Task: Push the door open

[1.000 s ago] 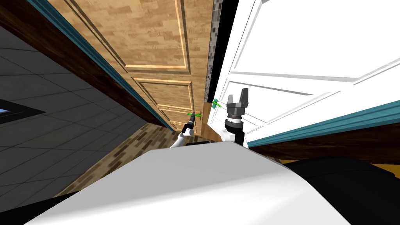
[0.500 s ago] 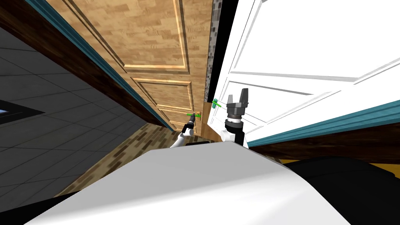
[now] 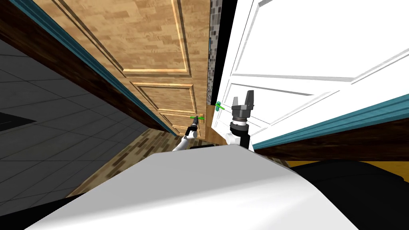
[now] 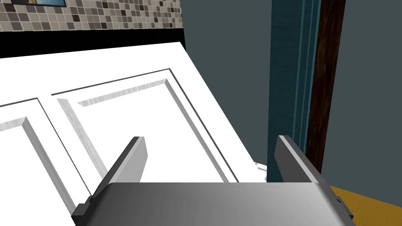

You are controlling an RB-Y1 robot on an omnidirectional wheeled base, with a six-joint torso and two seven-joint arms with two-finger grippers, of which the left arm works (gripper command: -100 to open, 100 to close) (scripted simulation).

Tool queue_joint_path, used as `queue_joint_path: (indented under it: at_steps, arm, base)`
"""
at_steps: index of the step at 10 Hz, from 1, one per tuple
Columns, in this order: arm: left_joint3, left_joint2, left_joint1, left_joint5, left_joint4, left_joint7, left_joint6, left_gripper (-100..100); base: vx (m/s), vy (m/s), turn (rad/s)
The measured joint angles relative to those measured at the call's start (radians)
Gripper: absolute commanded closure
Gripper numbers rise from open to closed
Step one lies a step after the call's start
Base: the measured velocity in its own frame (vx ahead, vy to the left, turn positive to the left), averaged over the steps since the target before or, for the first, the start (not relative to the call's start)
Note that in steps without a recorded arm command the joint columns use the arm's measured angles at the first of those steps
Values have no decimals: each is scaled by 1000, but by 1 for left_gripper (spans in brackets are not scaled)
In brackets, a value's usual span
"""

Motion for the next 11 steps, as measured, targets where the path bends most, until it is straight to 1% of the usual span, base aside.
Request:
queue_joint_path:
  at_steps: [1, 2, 3, 4, 5, 6, 7, 8, 9, 10, 11]
  arm:
    - [9, -4, -11, 11, 14, -10, -11, 100]
    - [21, -7, -14, 22, 11, -26, -12, 100]
    - [32, -6, -25, 38, 24, -39, -23, 100]
    - [36, 1, -37, 50, 43, -41, -44, 100]
    - [47, 0, -49, 63, 58, -48, -56, 100]
    - [48, 4, -64, 77, 88, -47, -82, 100]
    - [60, 1, -62, 89, 82, -62, -83, 100]
    - [72, -5, -76, 100, 94, -77, -84, 100]
    - [92, -6, -49, 115, 52, -112, -75, 100]
    - [88, -5, -66, 118, 78, -111, -89, 100]
    - [85, 0, -81, 118, 101, -94, -101, 100]
  base:
    - [77, -11, -27]
    - [100, 8, -54]
    - [101, 8, -49]
    - [74, -2, -33]
    - [107, 3, -74]
    - [76, -3, -39]
    - [45, -14, -19]
    - [64, -5, -36]
    - [48, 1, -6]
    - [19, -1, -25]
    - [22, 3, -18]
